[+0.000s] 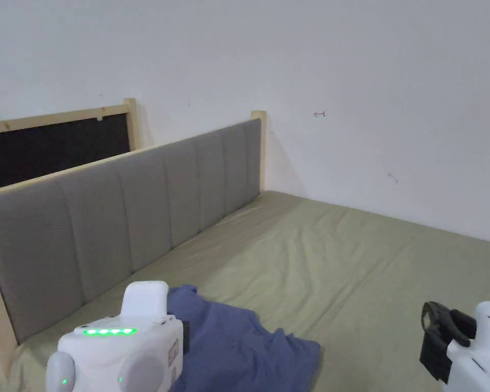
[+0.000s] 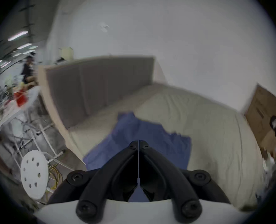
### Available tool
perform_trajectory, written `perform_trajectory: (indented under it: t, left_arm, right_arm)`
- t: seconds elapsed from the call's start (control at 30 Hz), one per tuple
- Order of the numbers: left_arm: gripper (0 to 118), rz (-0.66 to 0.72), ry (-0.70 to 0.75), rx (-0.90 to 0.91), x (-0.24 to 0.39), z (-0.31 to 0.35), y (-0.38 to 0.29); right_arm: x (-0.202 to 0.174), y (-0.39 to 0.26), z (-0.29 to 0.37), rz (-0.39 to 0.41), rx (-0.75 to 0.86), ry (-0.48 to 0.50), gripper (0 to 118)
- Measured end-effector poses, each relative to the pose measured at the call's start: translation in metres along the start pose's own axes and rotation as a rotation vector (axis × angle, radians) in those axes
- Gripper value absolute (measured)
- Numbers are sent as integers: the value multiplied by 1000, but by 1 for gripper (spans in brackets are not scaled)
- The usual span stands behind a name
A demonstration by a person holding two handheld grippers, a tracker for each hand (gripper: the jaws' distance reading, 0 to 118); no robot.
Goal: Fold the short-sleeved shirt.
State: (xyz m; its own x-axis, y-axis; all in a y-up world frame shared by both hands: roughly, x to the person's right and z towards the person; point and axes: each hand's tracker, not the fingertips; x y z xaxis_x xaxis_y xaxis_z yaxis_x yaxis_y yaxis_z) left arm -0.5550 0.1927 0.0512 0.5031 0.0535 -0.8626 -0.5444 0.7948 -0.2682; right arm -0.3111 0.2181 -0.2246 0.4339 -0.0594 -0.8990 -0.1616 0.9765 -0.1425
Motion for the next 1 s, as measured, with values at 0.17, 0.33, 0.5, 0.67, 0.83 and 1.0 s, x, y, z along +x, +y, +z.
perform_trajectory:
  t: [0.17,0.33,0.5,0.67,0.83,1.0]
  left_arm:
    - [1,-92,-94,-472,-18,-119,-11]
    - [104,-47,-16,-521,-27,-193,-28]
    - [118,-25,-58,-650,-25,-255,-62]
    - [118,-93,-23,-543,-13,-251,-75]
    - [105,-157,-61,-387,-13,-214,-73]
    - [0,-140,-57,-250,-24,-155,-63]
  right_arm:
    - [31,-20,6,-75,-86,-27,0]
    - [54,-41,7,-39,-175,-94,0]
    - [67,-52,7,-56,-222,-123,0]
    - [66,-60,3,-44,-257,-123,0]
    - [67,-62,1,-79,-271,-112,0]
    - [67,-57,8,-57,-256,-105,0]
